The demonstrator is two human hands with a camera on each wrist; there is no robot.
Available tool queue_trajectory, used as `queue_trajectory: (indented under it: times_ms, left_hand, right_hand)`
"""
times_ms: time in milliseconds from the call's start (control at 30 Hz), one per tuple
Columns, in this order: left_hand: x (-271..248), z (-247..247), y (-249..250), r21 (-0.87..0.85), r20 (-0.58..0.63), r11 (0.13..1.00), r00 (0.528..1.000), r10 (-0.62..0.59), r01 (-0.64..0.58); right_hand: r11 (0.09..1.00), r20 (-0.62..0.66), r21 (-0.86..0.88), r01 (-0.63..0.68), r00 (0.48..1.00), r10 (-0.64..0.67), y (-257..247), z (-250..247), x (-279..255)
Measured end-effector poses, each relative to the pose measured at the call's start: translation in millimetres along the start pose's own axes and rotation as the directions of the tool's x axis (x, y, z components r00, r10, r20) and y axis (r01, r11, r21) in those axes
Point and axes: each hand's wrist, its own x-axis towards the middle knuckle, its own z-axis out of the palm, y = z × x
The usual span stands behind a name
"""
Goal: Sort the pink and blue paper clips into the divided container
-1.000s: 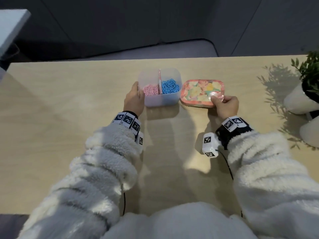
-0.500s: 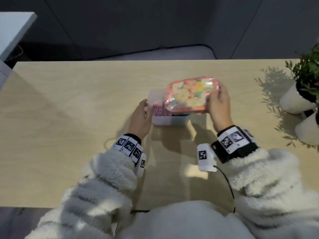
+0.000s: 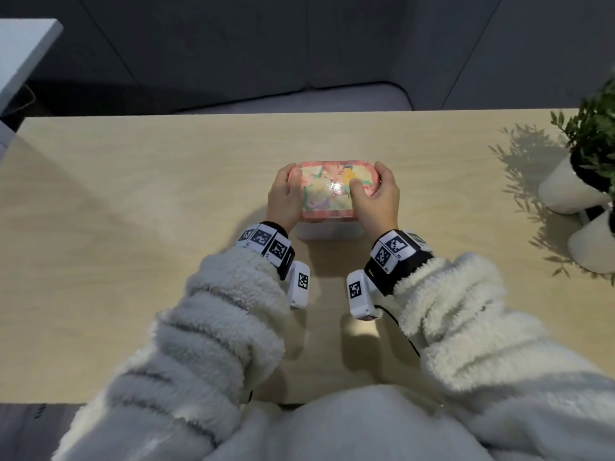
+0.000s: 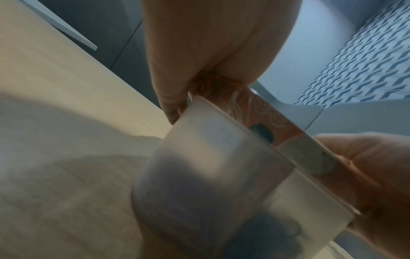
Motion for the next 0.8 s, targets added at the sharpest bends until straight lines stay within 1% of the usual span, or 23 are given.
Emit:
queue_trajectory:
  times_ms: [100,167,267,400,533,600,700,800]
  left_hand:
    - [3.0,-1.0,-0.4,0.014,-0.006,1.0,1.0,-0.023,0.023]
    - [3.5,-0.7,-0.8,0.024,-0.037,0.999,0.999,-0.04,0.041]
    - [2.5,1.1,-4.0,0.062,-0.102,0.998,0.995,-0.021,0.027]
    - [3.0,3.4,-7.3,0.044,-0.08,0.999,0.997,0.013,-0.01]
    - [6.7,2.3,-7.9,0.065,-0.064,0.997,0.997,0.036,-0.032]
    - [7.4,2.9,-8.1,0.05,-0.058,0.999,0.998,0.021,-0.018]
    - [2.5,3.2,-6.6,0.071,-0.069,0.997,0.998,0.006,-0.002]
    - [3.8,3.6,-4.4,0.066,-0.069,0.998,0.998,0.006,-0.001]
  right_hand:
    - [1.0,-0.023,-0.019,-0.004,1.0,0.004,0.3,4.0,-1.4]
    - [1.0,-0.045,-0.028,-0.008,0.999,0.006,3.1,6.5,-2.1]
    - [1.0,-0.076,-0.017,0.003,0.997,-0.004,5.9,9.5,-3.2]
    - [0.997,-0.073,-0.067,0.037,0.996,-0.042,9.7,9.7,-0.4]
    - [0.989,-0.027,-0.125,0.08,0.996,-0.084,11.7,8.1,2.0]
    - [0.99,-0.022,-0.117,0.077,0.997,-0.08,11.3,7.7,2.4]
    - [0.992,-0.014,-0.11,0.065,0.998,-0.067,7.8,5.3,-1.1]
    - [0.99,-0.006,-0.112,0.089,0.996,-0.09,8.9,6.1,0.3]
